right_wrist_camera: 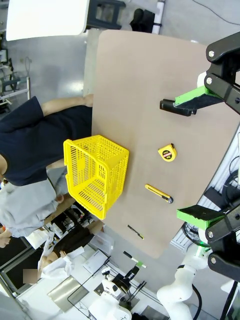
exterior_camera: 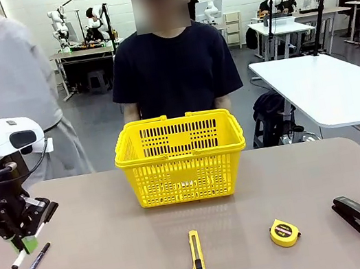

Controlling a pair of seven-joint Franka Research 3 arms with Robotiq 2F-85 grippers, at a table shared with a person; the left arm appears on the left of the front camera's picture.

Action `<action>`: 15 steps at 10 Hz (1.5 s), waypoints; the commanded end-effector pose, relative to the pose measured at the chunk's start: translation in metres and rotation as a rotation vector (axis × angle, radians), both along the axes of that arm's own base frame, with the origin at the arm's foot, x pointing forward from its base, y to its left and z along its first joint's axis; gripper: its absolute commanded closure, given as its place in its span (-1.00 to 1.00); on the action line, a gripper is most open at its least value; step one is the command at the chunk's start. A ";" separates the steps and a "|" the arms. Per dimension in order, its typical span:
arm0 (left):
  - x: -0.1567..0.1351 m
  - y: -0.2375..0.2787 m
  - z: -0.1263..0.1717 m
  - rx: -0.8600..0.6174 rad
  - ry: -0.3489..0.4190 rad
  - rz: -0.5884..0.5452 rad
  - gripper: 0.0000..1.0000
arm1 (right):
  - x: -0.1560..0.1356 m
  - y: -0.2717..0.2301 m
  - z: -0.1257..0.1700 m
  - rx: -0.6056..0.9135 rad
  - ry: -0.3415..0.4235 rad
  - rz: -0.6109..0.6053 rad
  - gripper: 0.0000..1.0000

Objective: Place the items the person wants into the basket.
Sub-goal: Pick up the item the person points to and place it in the Market Basket.

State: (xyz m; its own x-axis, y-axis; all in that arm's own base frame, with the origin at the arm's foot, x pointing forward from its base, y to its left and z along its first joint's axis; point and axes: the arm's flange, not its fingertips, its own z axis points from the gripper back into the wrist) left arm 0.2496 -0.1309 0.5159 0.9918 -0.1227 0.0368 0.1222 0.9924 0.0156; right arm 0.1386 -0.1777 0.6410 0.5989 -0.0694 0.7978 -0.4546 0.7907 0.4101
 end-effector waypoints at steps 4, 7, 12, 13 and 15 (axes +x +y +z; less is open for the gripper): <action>0.001 0.000 -0.001 -0.001 0.006 0.002 1.00 | -0.001 0.001 0.000 0.001 -0.006 0.005 -1.00; 0.001 0.000 -0.001 -0.001 0.006 0.002 1.00 | -0.001 0.001 0.000 0.001 -0.006 0.005 -1.00; 0.070 -0.051 0.047 0.060 0.060 -0.461 0.77 | -0.001 0.001 0.000 0.001 -0.006 0.005 -1.00; 0.090 -0.072 0.059 0.090 0.019 -0.569 0.77 | -0.001 0.001 0.000 0.001 -0.006 0.005 -1.00; 0.128 -0.110 0.077 0.114 -0.024 -0.720 0.77 | -0.001 0.001 0.000 0.001 -0.006 0.005 -1.00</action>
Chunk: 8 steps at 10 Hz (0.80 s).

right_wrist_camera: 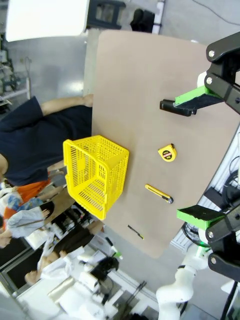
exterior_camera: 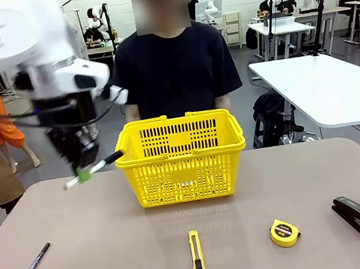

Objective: Place the items the person wants into the basket.
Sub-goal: Pick up the item the person points to and place it in the Market Basket.

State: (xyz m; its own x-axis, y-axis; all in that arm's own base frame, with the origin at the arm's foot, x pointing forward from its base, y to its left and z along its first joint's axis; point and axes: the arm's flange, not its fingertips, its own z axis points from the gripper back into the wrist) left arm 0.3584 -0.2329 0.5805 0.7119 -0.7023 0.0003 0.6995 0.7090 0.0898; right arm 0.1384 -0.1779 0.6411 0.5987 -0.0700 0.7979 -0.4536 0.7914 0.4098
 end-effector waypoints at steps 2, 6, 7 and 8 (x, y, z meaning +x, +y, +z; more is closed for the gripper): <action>0.055 -0.043 0.008 0.039 -0.054 -0.203 0.77 | -0.001 0.001 0.000 0.001 -0.006 0.006 -1.00; 0.104 -0.086 -0.025 0.065 -0.072 -0.278 0.77 | -0.001 0.001 0.000 0.001 -0.006 0.006 -1.00; 0.109 -0.088 -0.030 0.072 -0.072 -0.288 0.77 | -0.001 0.001 0.000 0.001 -0.006 0.006 -1.00; 0.108 -0.086 -0.032 0.065 -0.072 -0.282 0.77 | -0.001 0.001 0.000 0.001 -0.006 0.006 -1.00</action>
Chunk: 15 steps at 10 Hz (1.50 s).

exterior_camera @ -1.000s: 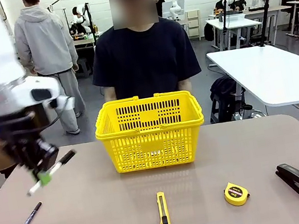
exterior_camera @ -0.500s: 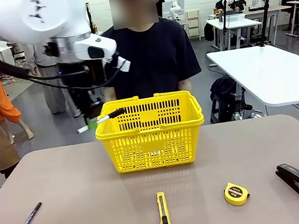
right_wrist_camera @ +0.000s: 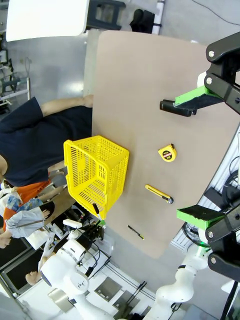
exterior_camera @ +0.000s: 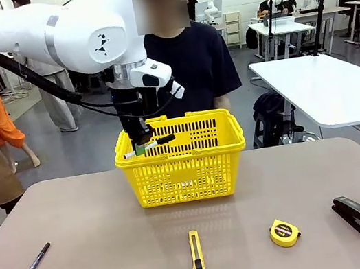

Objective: Place the items the person wants into the basket.
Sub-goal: Pick up the item the person points to and place it in the Market Basket.

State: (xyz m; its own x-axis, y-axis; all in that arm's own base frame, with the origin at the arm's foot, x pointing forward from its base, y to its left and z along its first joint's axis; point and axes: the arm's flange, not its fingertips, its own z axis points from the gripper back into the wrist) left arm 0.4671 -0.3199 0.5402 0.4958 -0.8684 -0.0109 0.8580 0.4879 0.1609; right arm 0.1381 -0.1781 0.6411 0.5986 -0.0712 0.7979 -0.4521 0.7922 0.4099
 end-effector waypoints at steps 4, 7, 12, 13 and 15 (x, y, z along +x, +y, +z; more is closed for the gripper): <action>0.000 0.000 0.000 0.000 0.000 0.000 0.77 | -0.001 0.001 0.000 0.001 -0.006 0.008 -1.00; 0.000 0.000 0.000 0.000 0.000 0.000 0.77 | -0.001 0.001 0.000 0.001 -0.006 0.008 -1.00; 0.059 -0.034 -0.004 0.022 -0.074 -0.107 0.77 | -0.001 0.001 0.000 0.001 -0.006 0.008 -1.00; 0.068 -0.043 -0.007 0.047 -0.096 -0.137 0.77 | -0.001 0.001 0.000 0.001 -0.006 0.008 -1.00; 0.082 -0.053 -0.027 0.098 -0.106 -0.177 0.77 | -0.001 0.001 0.000 0.001 -0.006 0.008 -1.00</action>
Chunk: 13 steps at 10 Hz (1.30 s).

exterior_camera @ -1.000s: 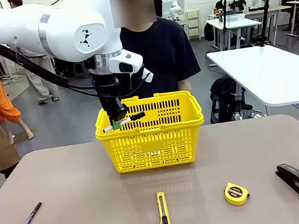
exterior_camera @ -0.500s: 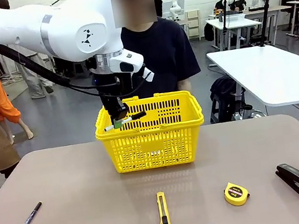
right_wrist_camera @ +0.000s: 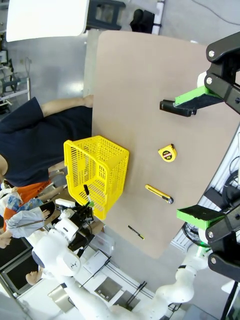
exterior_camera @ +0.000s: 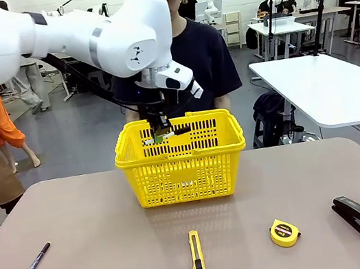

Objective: Place the items the person wants into the basket.
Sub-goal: Pick up the item the person points to and place it in the Market Basket.

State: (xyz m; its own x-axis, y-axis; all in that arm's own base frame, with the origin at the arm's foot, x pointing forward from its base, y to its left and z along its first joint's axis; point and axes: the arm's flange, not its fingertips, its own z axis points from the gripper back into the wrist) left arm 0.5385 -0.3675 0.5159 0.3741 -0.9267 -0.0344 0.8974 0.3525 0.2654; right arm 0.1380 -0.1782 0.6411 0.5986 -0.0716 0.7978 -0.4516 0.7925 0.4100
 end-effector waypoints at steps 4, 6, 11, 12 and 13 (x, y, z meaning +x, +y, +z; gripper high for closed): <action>0.024 -0.006 -0.044 0.073 0.037 -0.066 0.77 | -0.001 0.001 0.000 0.001 -0.006 0.009 -1.00; 0.027 -0.006 -0.055 0.057 0.046 -0.079 0.77 | -0.001 0.001 0.000 0.001 -0.006 0.009 -1.00; 0.034 -0.006 -0.069 0.054 0.071 -0.090 0.56 | -0.001 0.001 0.000 0.001 -0.006 0.009 -1.00; 0.033 -0.006 -0.069 0.052 0.068 -0.091 -0.06 | -0.001 0.001 0.000 0.001 -0.006 0.009 -1.00; 0.034 -0.006 -0.069 0.049 0.069 -0.091 -0.39 | -0.001 0.001 0.000 0.001 -0.006 0.009 -1.00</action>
